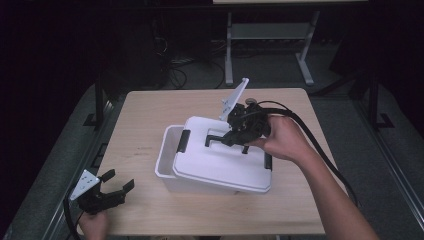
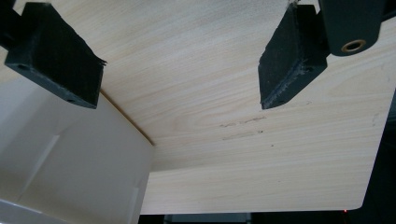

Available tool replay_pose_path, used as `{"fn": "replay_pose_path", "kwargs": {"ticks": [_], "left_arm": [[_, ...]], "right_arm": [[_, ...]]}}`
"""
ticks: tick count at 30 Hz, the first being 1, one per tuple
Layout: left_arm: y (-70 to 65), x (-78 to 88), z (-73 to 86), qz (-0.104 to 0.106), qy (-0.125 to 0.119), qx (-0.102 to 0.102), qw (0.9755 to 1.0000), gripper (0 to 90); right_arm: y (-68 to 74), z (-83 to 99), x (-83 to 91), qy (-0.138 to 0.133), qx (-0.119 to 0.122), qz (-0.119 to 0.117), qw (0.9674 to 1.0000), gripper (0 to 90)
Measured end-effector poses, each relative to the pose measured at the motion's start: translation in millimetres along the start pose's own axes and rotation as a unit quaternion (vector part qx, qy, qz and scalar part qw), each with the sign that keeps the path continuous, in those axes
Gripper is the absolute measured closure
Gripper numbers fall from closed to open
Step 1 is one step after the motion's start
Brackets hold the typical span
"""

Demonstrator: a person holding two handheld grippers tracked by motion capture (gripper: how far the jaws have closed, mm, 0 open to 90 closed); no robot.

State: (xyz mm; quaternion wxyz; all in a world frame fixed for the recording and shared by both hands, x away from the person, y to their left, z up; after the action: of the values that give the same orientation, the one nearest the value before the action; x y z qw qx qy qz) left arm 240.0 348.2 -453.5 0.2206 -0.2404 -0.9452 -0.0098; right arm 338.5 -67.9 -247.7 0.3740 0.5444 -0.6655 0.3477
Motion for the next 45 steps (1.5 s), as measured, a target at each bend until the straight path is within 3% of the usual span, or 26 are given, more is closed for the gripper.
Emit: {"fn": "replay_pose_path", "kwargs": {"ticks": [17, 33, 37, 45], "left_arm": [[1.0, 1.1, 0.7, 0.0, -0.001, 0.002, 1.0, 13.0], [-0.1, 0.1, 2.8, 0.0, 0.006, 0.002, 1.0, 13.0], [-0.8, 0.7, 2.6, 0.0, 0.006, 0.0, 1.0, 13.0], [0.3, 3.4, 3.0, -0.003, 0.003, 0.002, 1.0, 13.0]], "right_arm": [[-3.0, -31.2, -20.0, 0.012, 0.021, -0.011, 0.9997, 84.6], [-12.4, -39.2, -32.4, 0.0, 0.015, -0.03, 0.9994, 84.6], [-11.2, -46.5, -37.8, 0.005, 0.026, -0.027, 0.9993, 84.7], [-17.5, -50.8, -48.6, 0.014, 0.027, -0.026, 0.9992, 84.6]]}}
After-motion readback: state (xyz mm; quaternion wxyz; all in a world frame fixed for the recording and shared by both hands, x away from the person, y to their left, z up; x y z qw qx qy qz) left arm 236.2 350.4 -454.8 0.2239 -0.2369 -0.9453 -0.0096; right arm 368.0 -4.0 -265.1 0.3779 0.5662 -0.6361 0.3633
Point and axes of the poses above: each handheld gripper's, and its own axes: x roughly backward along the jaws, z roughly out of its underside, y roughly to its left, the point moved 1 cm from there along -x, roughly forward along the jaws, and after that the axes turned 2 degrees about y, right-handed, at the moved point
